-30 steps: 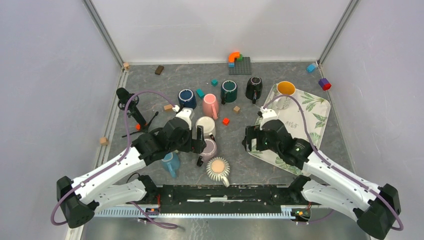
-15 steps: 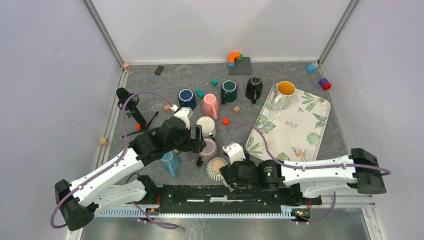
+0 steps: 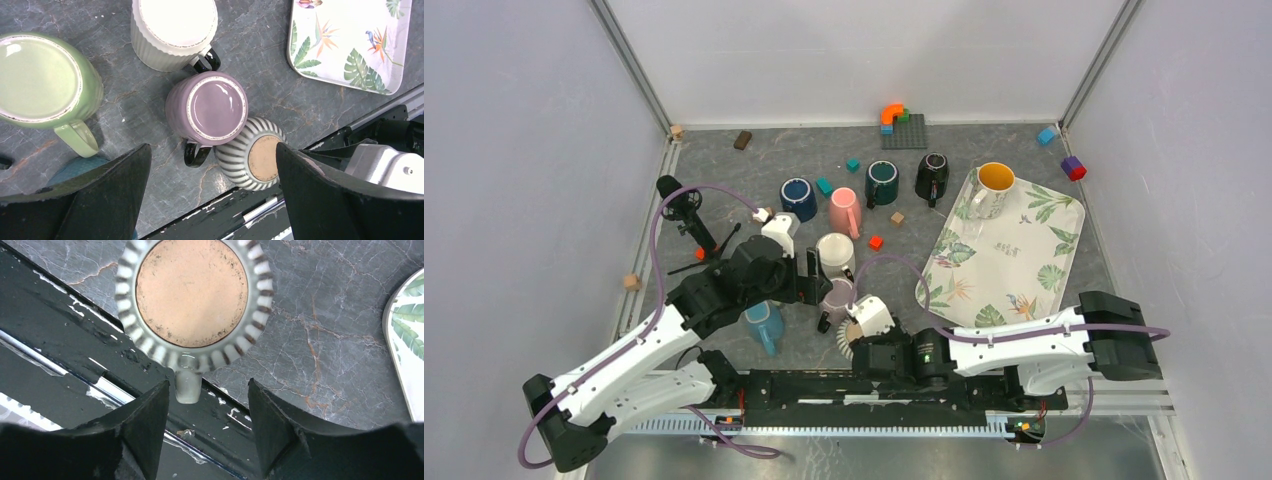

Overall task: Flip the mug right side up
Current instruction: Turn over the cup at the corner of the board.

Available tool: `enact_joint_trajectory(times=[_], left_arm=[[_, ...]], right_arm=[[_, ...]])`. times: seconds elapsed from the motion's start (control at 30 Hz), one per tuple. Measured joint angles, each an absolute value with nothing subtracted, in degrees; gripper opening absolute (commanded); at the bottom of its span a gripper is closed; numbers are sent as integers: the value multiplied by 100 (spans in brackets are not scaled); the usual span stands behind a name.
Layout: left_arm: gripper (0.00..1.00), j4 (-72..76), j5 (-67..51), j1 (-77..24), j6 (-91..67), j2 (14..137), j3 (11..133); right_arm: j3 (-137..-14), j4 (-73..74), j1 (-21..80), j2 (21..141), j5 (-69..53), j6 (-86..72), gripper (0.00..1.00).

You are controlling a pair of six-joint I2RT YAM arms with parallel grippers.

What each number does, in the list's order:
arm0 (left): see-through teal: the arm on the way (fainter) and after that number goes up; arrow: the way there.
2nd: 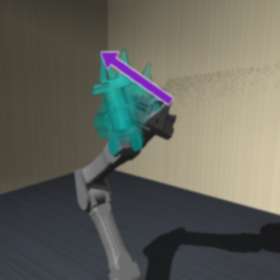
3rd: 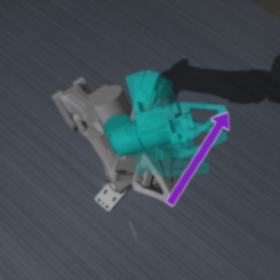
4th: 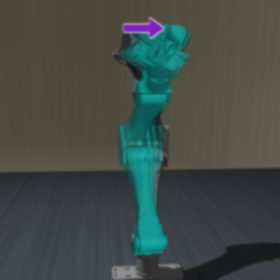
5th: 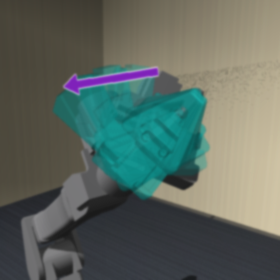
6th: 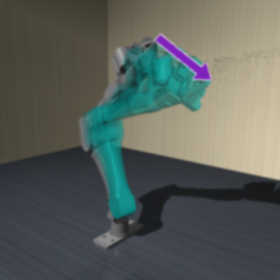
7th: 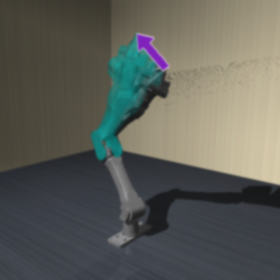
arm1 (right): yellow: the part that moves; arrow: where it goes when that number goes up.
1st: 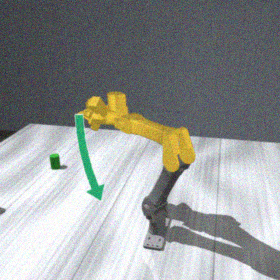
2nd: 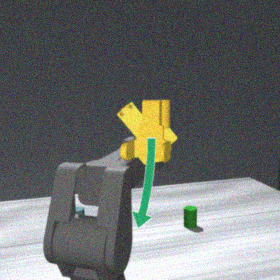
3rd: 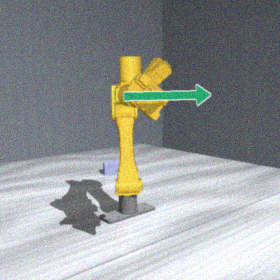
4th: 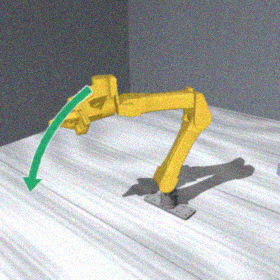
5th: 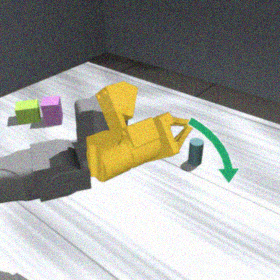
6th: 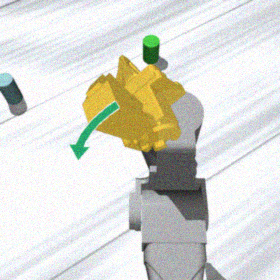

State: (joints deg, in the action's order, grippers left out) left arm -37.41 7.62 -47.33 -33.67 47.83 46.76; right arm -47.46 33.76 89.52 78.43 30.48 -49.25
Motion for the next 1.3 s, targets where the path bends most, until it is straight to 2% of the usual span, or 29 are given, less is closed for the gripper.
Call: enact_joint_trajectory(times=[0.4, 0.47, 0.6, 0.73, 1.13, 1.3], left_arm=[[100, -3723, 760, -4731, -3535, 4762, 4676], [100, -3712, 760, -4731, -3544, 4770, 4676], [100, -3701, 760, -4731, -3662, 4770, 4676], [100, -3645, 746, -4731, -3745, 4770, 4676], [100, -3474, 622, -4731, -3940, 4766, 4676], [100, -3293, 443, -4720, -4066, 4775, 4676]], right_arm=[[-4746, 3089, 8917, 8285, 2904, -4766, 42], [-4746, 3044, 8884, 8289, 2847, -4740, 35], [-4668, 2877, 8711, 8230, 2694, -4648, 14], [-4414, 2613, 8506, 7972, 2480, -4530, 0], [-4001, 2921, 7946, 6591, 2206, -4407, 0], [-3826, 2685, 7277, 6018, 1844, -4252, 0]])
